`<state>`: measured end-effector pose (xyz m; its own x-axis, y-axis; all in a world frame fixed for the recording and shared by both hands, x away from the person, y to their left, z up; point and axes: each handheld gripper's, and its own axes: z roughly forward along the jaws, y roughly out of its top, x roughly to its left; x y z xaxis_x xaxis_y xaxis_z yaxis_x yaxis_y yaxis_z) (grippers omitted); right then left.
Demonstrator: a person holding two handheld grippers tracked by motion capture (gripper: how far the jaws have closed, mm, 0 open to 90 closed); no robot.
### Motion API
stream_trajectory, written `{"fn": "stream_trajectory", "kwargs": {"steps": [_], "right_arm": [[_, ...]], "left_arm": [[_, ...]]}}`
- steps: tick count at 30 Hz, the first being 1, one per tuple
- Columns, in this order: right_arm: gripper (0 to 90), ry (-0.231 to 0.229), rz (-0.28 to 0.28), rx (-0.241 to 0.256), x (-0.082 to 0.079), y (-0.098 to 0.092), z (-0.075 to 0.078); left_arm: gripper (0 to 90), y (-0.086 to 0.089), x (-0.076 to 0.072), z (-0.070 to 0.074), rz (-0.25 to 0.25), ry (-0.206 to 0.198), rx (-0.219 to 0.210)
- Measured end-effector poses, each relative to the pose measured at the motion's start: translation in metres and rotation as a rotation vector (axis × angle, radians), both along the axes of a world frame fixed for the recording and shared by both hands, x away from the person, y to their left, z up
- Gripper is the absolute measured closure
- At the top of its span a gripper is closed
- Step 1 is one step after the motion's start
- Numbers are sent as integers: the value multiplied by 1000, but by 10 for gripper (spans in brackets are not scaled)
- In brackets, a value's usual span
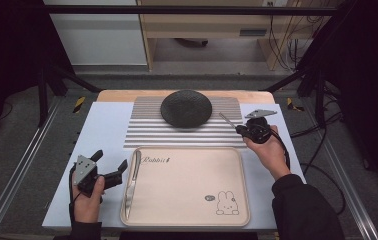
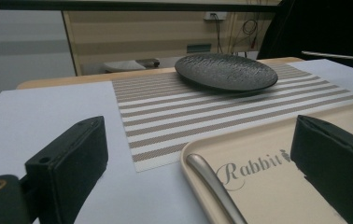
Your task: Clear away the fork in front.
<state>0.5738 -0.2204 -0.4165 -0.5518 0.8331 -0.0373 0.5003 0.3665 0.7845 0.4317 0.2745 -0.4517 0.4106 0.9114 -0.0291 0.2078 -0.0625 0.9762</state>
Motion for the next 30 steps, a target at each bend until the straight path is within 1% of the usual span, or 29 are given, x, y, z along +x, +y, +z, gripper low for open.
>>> {"fn": "stream_trajectory", "kwargs": {"steps": [1,4,5,6,8,9,11,12,14,16,19,22,25,26,27,28,29,30], "right_arm": [[856,0,0,0,0,0,0],[856,0,42,1,-11,8,8],[856,0,42,1,-11,8,8],[856,2,53,-3,-14,10,10],[856,5,79,-15,-18,14,12],[856,9,102,-27,-22,19,14],[856,16,110,-31,-24,21,16],[856,17,121,-32,-26,23,16],[856,25,149,-32,-31,29,20],[856,27,159,-33,-33,31,20],[856,33,186,-53,-37,37,21],[856,46,208,-57,-39,43,21],[856,51,229,-65,-39,51,23],[856,62,246,-64,-38,58,25],[856,62,246,-64,-38,58,25],[856,74,260,-52,-36,65,28],[856,74,260,-52,-36,65,28],[856,80,266,-40,-36,68,29]], "left_arm": [[41,-2,0,0,-8,-4,2],[41,-10,0,1,-23,-17,25],[41,-14,1,1,-34,-16,39],[41,-19,1,2,-49,-15,55],[38,-28,1,5,-70,-19,86],[36,-33,1,7,-88,-26,96],[33,-43,1,13,-127,-42,141],[32,-48,1,17,-144,-51,156],[37,-58,3,23,-173,-59,199],[36,-68,5,28,-210,-65,246],[33,-81,10,37,-254,-75,284],[36,-92,16,47,-288,-88,331],[46,-107,24,52,-325,-93,389],[54,-113,26,53,-334,-100,409],[54,-118,28,54,-355,-101,429],[69,-124,29,54,-371,-105,449],[69,-129,31,54,-383,-115,473],[81,-134,32,54,-395,-127,504]]}}
